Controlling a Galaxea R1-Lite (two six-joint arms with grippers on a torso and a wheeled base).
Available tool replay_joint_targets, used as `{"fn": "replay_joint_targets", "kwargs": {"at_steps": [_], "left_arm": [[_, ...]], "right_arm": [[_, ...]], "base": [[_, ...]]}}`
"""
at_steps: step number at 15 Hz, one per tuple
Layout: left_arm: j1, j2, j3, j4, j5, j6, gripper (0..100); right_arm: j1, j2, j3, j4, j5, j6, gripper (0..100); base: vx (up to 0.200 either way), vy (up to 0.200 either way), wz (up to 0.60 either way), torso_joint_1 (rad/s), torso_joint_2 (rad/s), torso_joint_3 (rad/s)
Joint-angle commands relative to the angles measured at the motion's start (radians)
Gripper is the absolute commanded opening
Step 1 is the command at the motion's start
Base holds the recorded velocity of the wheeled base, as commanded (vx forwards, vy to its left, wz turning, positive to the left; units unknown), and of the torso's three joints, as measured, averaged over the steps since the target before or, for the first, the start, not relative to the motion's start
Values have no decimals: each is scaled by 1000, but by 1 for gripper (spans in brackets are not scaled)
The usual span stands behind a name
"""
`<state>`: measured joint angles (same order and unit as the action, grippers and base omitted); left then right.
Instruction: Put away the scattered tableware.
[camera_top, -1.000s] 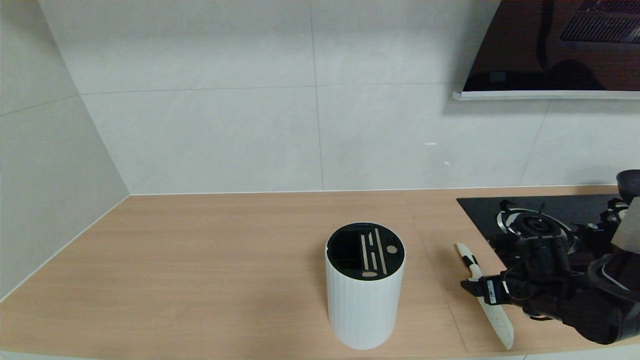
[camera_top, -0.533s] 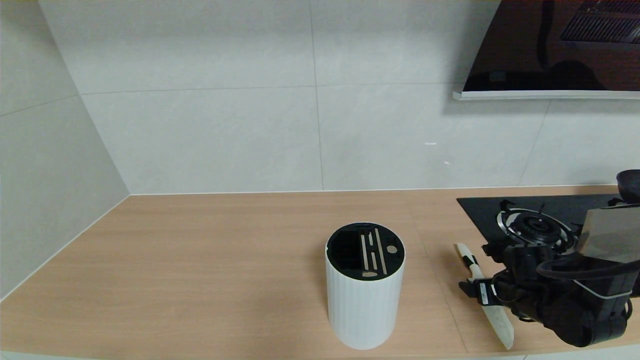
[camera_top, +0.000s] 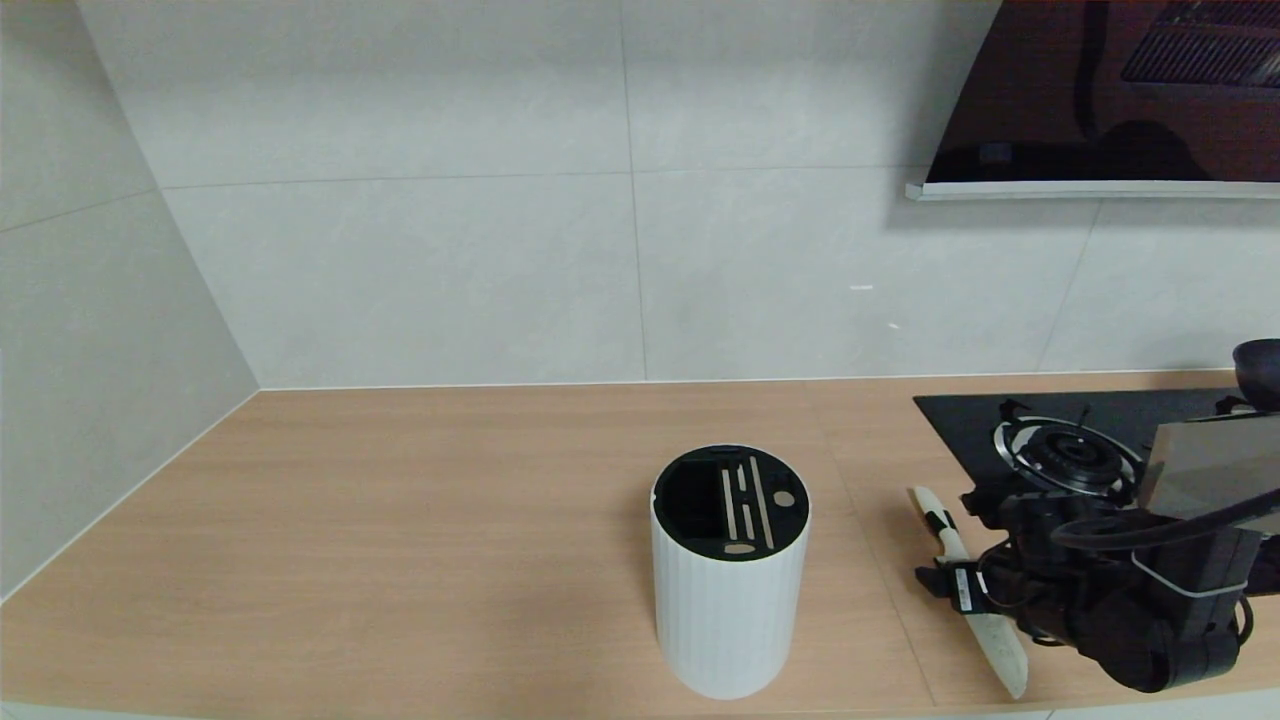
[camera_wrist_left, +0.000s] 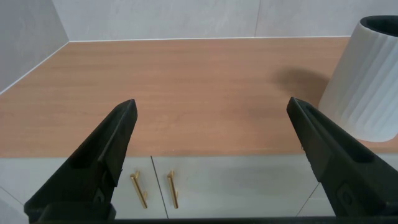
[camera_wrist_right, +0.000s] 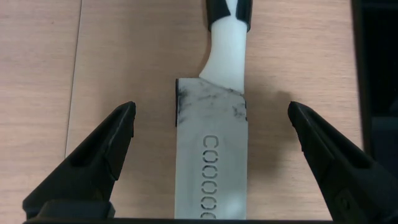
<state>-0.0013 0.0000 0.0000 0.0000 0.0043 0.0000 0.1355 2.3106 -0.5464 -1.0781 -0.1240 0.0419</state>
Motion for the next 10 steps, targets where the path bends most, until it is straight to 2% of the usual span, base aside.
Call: {"fn": "replay_joint_targets", "kwargs": {"at_steps": [1,3,4,10], "left_arm": [[0,0,0,0,0,0,100],[0,0,0,0,0,0,100],[0,0,0,0,0,0,100],[0,0,0,0,0,0,100]], "right_arm": [[-2,9,-6,0,0,1,100],[-2,13,-6,0,0,0,100],[-4,13,-6,0,0,0,0],[-16,19,-7,1,1,0,0]], "base": [[0,0,0,0,0,0],[0,0,0,0,0,0],[0,0,0,0,0,0],[0,0,0,0,0,0]]}}
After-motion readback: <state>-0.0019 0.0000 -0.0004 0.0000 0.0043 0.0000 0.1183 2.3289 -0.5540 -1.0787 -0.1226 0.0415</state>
